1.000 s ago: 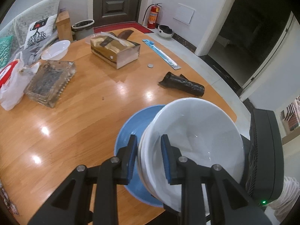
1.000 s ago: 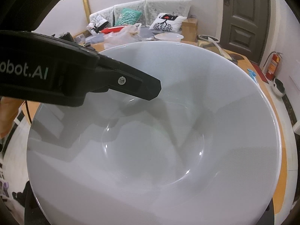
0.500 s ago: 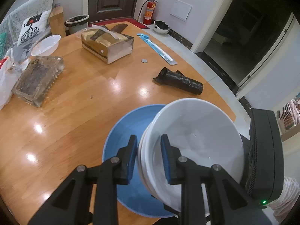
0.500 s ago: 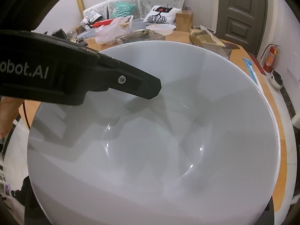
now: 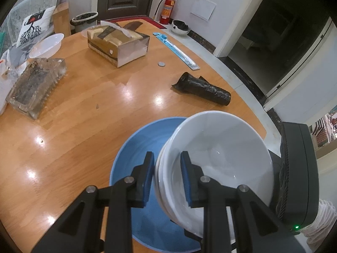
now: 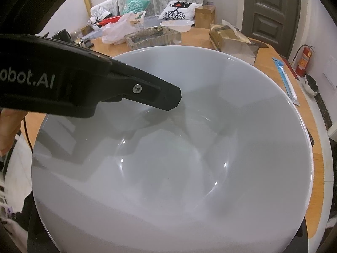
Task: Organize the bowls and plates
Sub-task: 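Lower the nested bowls onto the blue plate with both tools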
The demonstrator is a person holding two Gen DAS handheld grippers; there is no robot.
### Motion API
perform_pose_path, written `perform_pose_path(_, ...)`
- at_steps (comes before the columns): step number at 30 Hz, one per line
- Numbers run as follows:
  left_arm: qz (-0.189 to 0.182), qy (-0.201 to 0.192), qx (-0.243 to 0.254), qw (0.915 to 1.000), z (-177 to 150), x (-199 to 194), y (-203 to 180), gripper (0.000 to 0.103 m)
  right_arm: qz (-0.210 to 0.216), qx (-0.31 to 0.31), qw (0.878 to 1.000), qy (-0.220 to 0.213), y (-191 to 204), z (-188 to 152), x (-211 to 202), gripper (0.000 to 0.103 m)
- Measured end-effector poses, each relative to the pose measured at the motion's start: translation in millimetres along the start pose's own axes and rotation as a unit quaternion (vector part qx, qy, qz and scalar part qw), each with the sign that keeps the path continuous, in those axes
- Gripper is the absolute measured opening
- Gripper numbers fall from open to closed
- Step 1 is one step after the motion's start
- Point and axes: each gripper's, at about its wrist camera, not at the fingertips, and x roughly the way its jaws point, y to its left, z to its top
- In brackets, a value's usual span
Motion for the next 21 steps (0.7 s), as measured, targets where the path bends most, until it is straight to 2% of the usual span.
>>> perform_pose_path(21, -0.010, 0.003, -0.015, 0.9998, -1, 4, 12, 0.021, -0.021, -0.029, 0.999, 0.007, 8, -3, 0, 0.102)
